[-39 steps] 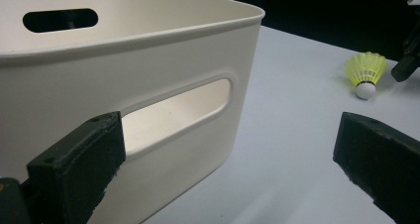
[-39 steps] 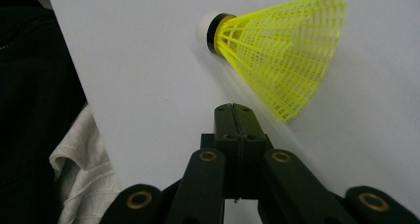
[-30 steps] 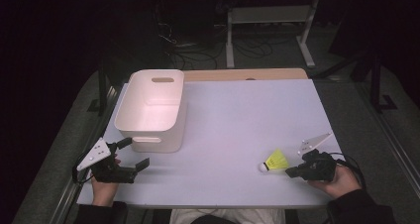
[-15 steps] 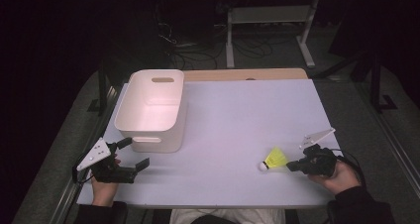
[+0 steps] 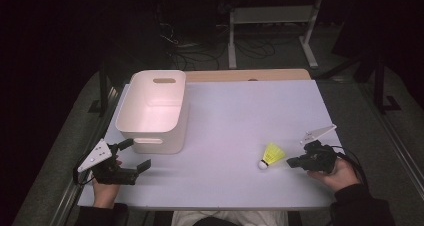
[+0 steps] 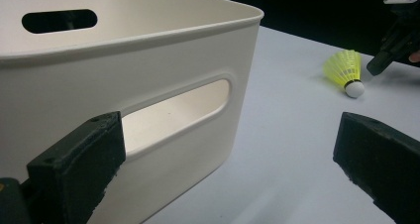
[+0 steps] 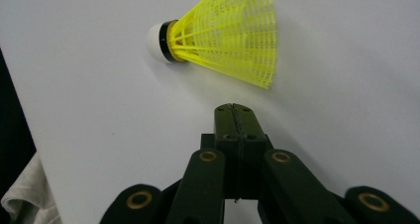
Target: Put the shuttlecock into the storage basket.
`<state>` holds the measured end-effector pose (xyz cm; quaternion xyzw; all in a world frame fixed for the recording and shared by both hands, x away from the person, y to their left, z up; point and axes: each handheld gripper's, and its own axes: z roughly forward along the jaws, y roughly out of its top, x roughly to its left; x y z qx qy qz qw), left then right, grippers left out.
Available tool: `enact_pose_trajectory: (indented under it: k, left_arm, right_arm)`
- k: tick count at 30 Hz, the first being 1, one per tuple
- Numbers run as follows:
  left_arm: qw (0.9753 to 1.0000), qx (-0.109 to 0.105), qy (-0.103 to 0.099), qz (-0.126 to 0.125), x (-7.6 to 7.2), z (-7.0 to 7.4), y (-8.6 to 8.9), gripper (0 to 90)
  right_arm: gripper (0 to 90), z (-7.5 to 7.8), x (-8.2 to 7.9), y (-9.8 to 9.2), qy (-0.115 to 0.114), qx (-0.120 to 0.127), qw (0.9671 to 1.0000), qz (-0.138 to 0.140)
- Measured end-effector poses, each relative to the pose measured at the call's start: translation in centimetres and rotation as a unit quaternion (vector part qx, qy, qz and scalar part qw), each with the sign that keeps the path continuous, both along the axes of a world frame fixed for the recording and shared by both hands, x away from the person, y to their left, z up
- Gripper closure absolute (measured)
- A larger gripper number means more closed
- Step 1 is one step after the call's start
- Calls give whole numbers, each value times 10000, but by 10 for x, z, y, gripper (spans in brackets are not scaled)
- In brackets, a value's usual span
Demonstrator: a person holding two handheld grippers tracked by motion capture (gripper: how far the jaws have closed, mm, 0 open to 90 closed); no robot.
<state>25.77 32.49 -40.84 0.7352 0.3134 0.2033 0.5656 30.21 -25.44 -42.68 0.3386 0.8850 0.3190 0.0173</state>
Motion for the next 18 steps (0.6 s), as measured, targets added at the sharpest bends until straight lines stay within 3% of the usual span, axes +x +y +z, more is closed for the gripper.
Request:
enact_pose_trajectory:
  k: [18]
  left_arm:
    - [10000,-12,-7,-5,0,0,0,0]
  right_arm:
    - [887,-3,16,11,71,4,10000,-46]
